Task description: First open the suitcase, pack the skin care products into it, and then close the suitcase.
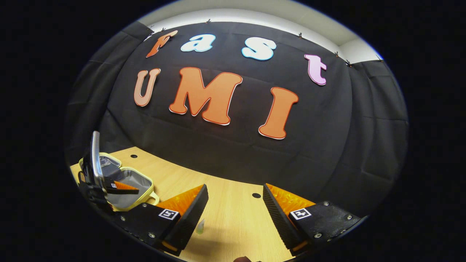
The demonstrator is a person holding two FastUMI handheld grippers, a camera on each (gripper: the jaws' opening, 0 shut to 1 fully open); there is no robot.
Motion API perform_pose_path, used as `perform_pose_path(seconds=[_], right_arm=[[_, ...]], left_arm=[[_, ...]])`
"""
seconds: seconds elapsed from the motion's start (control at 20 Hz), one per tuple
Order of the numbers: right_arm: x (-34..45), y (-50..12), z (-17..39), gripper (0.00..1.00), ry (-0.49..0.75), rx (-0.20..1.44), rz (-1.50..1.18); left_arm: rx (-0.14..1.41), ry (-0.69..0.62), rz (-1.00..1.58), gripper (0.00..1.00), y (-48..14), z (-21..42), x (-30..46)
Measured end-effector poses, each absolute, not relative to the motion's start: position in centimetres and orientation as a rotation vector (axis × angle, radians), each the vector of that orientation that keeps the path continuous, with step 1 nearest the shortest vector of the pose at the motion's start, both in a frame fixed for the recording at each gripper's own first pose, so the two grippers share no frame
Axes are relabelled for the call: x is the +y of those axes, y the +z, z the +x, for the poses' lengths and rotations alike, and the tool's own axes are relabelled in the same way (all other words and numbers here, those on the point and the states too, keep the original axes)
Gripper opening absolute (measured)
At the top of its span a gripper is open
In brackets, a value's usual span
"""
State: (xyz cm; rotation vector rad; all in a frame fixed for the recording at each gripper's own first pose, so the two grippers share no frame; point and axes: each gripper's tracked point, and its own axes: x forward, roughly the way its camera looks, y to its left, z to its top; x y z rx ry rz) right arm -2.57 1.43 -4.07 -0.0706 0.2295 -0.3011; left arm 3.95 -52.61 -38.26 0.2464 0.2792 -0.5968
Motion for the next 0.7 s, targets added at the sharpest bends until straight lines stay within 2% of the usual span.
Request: perform_pose_path(seconds=[0.35,0.55,0.6,0.7], right_arm=[[-1.2,-4.3,-5.2,0.95,-0.37,0.249,-0.077],[-2.3,-4.9,-6.5,0.96,-0.409,0.282,-0.088],[-2.4,-5.0,-6.6,0.95,-0.41,0.288,-0.084],[-2.3,-5.5,-6.6,0.95,-0.404,0.307,-0.073]], left_arm=[[0.379,-0.697,0.293,0.97,-44.0,4.0,-57.7],[0.439,-0.683,0.32,0.79,-47.4,4.4,-59.0],[0.448,-0.676,0.319,0.7,-47.8,4.6,-59.1],[0.456,-0.679,0.308,0.6,-48.2,4.9,-59.3]])
